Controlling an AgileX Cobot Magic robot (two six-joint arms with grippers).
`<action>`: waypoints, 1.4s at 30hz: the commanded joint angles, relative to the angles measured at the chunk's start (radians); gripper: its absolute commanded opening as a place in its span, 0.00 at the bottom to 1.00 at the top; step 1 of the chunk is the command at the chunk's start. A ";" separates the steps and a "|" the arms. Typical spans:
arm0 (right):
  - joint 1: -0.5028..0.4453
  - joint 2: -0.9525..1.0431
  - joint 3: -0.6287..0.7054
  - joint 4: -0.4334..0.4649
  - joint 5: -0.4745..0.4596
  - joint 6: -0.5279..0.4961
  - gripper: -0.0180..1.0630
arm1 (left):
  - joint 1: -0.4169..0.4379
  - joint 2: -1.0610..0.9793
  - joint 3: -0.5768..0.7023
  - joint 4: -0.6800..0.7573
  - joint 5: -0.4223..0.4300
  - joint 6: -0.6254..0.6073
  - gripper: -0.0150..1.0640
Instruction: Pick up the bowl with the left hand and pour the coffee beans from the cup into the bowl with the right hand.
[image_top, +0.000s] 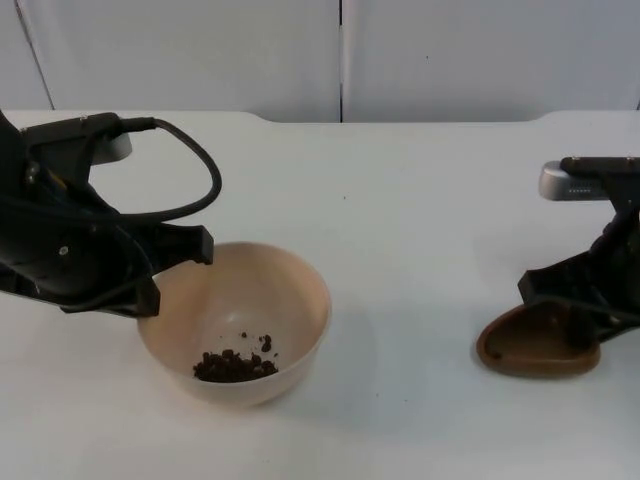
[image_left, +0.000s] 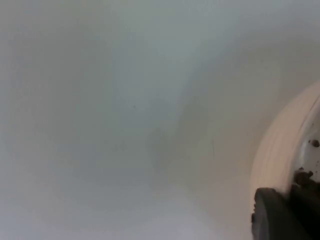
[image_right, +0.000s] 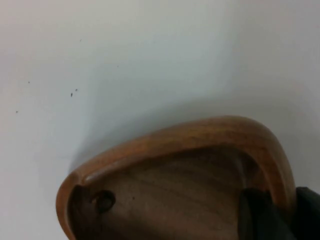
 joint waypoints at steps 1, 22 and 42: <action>-0.005 -0.001 0.007 -0.008 -0.006 0.007 0.02 | 0.002 0.002 0.003 0.001 -0.008 -0.002 0.19; -0.005 -0.001 0.007 0.001 -0.029 0.019 0.52 | 0.002 -0.036 0.003 -0.013 0.003 -0.012 0.65; -0.005 -0.338 0.007 -0.008 0.085 -0.063 0.67 | 0.002 -0.416 0.003 0.006 0.144 -0.012 0.65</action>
